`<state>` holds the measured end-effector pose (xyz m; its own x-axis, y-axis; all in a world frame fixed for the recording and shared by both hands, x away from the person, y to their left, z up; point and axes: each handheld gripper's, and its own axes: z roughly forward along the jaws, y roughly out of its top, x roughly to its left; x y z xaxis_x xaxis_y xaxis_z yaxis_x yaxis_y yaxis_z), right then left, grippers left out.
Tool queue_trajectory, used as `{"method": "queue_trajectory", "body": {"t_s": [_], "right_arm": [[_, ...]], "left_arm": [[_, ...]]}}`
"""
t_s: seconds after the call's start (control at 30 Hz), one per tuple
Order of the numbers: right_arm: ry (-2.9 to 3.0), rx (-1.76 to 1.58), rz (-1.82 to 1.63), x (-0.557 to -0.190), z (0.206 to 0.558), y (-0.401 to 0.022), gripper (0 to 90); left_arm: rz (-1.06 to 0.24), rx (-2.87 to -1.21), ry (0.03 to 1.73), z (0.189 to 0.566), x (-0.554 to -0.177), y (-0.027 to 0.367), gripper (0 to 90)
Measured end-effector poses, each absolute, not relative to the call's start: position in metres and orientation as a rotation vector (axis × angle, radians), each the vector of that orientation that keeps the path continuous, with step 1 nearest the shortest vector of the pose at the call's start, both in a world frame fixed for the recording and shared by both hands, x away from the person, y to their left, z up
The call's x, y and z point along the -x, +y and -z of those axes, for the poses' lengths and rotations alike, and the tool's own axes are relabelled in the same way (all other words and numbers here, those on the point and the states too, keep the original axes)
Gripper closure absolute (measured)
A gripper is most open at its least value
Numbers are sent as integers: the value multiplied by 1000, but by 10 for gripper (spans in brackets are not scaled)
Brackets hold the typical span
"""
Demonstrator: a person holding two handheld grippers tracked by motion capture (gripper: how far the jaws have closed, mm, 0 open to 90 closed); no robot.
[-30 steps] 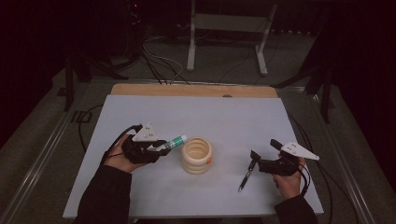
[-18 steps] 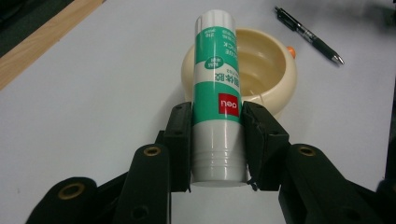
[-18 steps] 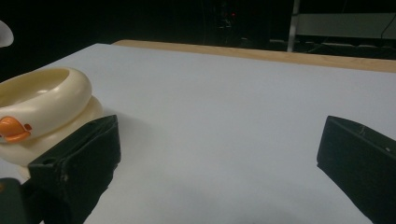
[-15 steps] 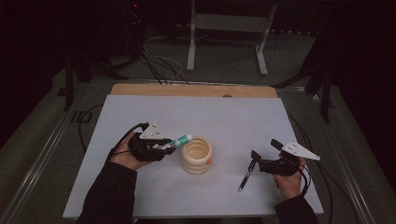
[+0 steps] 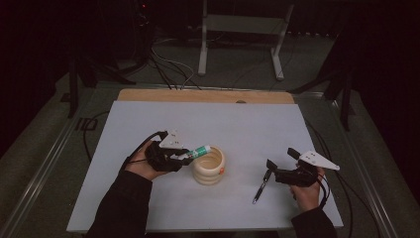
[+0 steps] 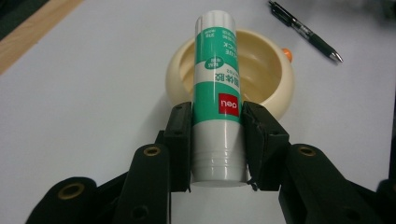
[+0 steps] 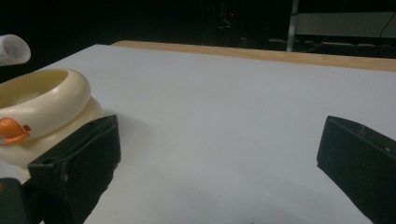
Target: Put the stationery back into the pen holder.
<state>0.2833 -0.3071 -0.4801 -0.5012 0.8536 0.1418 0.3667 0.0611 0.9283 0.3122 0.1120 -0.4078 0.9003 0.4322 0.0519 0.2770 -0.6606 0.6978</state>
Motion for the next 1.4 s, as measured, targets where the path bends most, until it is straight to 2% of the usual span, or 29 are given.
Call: {"method": "queue_trajectory", "body": {"t_s": [0.67, 1.33, 1.4], "right_arm": [[1897, -1222, -1436, -284, 480, -308, 0], [1896, -1224, -1439, -284, 480, -308, 0], [1897, -1223, -1439, -284, 480, -308, 0]], "left_arm": [[-253, -2380, 461, 410, -319, 93, 653], [-229, -2337, 468, 420, -333, 67, 651], [-236, -2332, 484, 422, -333, 66, 617]]}}
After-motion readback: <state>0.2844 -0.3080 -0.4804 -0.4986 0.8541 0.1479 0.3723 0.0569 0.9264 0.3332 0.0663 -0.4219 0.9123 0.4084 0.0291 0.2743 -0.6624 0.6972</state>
